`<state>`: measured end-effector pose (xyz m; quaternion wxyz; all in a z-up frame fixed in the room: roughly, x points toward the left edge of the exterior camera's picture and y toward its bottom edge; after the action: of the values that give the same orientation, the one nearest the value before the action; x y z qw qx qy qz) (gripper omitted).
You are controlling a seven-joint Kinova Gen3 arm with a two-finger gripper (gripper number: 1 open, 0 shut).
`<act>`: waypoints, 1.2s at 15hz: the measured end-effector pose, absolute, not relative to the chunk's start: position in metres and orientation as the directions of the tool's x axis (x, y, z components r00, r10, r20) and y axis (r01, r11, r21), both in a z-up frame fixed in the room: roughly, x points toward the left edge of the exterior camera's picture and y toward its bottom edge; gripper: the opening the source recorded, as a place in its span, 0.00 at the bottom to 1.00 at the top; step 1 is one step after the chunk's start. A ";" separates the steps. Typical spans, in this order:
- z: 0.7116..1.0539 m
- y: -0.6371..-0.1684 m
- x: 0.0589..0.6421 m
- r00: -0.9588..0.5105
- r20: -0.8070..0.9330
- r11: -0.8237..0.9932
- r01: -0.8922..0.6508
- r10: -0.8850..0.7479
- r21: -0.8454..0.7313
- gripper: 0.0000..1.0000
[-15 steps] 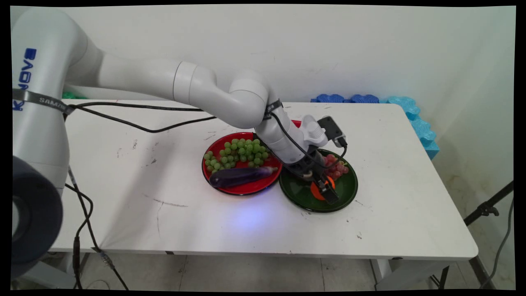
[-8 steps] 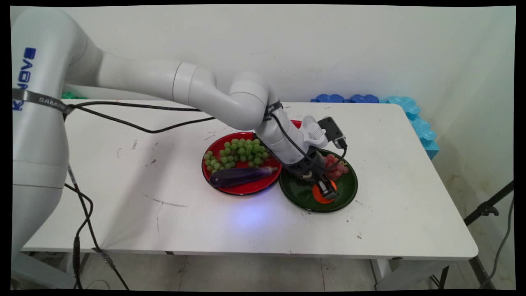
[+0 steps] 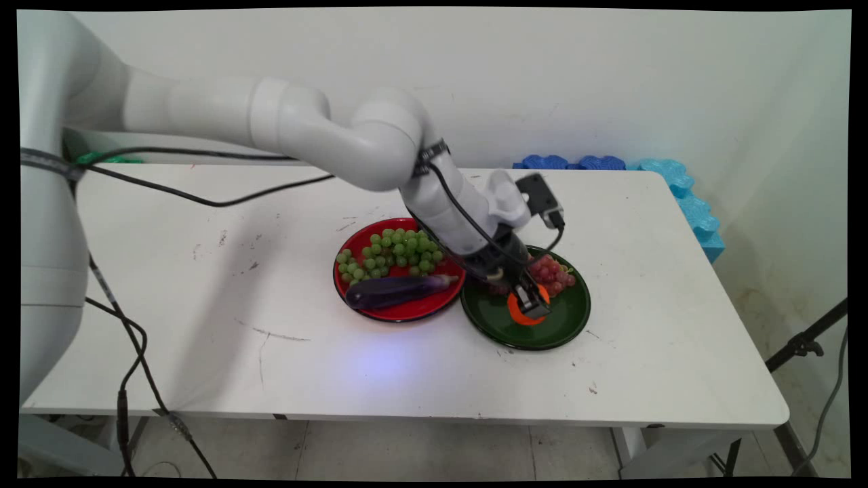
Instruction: Place the picked object on the table
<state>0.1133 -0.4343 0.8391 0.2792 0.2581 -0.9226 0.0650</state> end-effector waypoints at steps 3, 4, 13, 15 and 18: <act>0.865 -0.425 0.124 -0.718 0.554 0.867 -0.497 -0.422 0.016 0.00; 0.871 -0.422 0.128 -0.719 0.555 0.869 -0.495 -0.418 0.014 0.00; 0.919 -0.361 0.199 -0.756 0.529 0.891 -0.454 -0.386 0.001 0.00; 0.914 -0.352 0.210 -0.765 0.520 0.896 -0.444 -0.379 -0.001 0.00; 0.901 -0.343 0.222 -0.777 0.511 0.903 -0.429 -0.368 -0.003 0.00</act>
<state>0.2221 -0.3426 0.9008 0.2583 0.2117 -0.9407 0.0596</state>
